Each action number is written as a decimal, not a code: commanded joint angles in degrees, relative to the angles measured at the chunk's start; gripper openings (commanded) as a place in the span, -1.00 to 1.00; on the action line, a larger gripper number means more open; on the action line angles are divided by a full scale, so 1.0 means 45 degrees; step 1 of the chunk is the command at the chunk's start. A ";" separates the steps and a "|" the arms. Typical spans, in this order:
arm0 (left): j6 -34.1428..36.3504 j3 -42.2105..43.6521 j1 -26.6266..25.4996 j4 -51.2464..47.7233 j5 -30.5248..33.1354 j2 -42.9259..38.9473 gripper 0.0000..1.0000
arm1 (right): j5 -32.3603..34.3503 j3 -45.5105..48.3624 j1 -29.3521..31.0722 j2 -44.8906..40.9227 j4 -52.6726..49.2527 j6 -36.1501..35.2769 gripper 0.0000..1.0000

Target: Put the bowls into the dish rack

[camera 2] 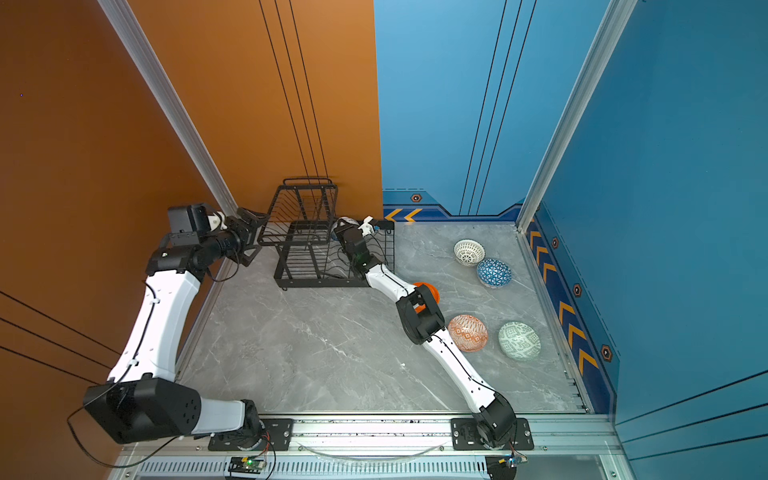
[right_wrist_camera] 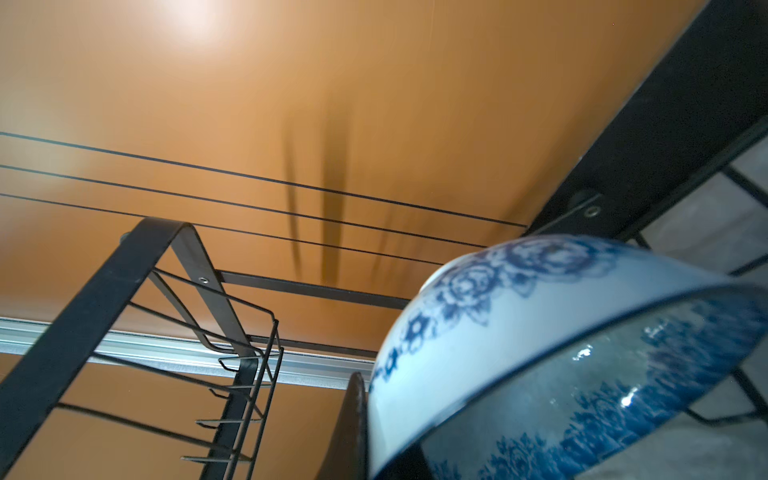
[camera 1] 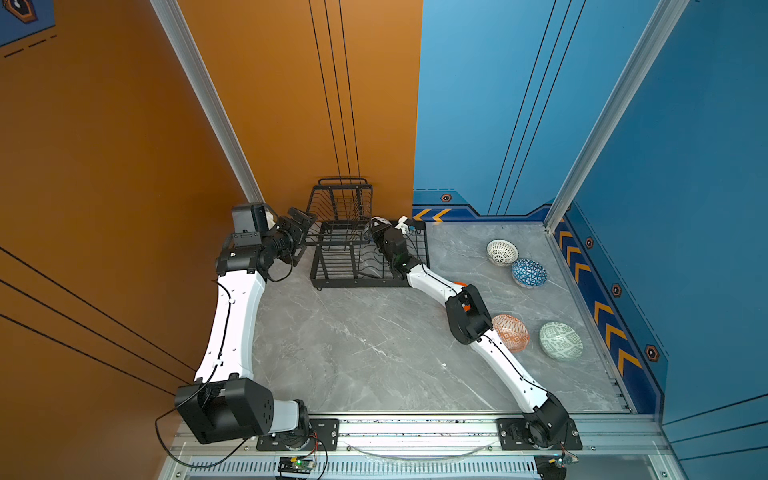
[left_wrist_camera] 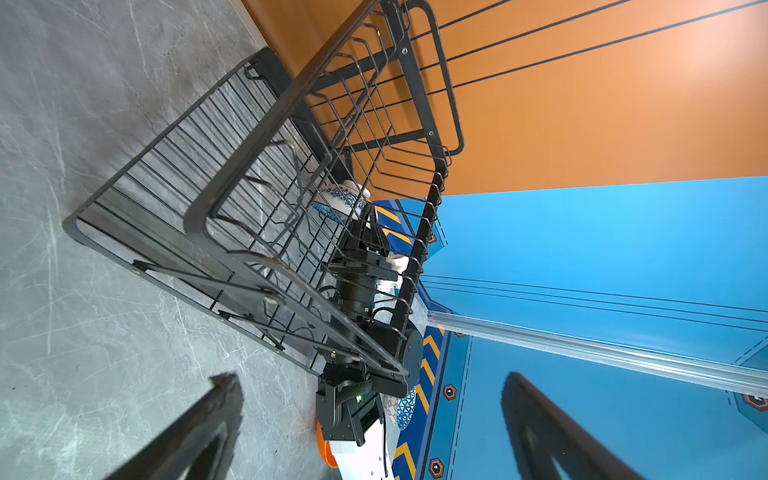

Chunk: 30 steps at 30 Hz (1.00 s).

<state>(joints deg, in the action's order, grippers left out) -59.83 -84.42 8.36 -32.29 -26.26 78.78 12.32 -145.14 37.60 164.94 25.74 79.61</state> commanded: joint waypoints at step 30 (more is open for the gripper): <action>0.0192 0.0458 0.0340 0.0806 -0.0638 0.0029 0.96 | 0.1557 -0.2277 0.0491 0.1471 -0.0055 -0.0269 -1.00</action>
<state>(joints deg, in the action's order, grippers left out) -59.44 -83.24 9.26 -30.33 -27.38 78.78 17.19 -153.56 39.44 170.74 26.09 79.64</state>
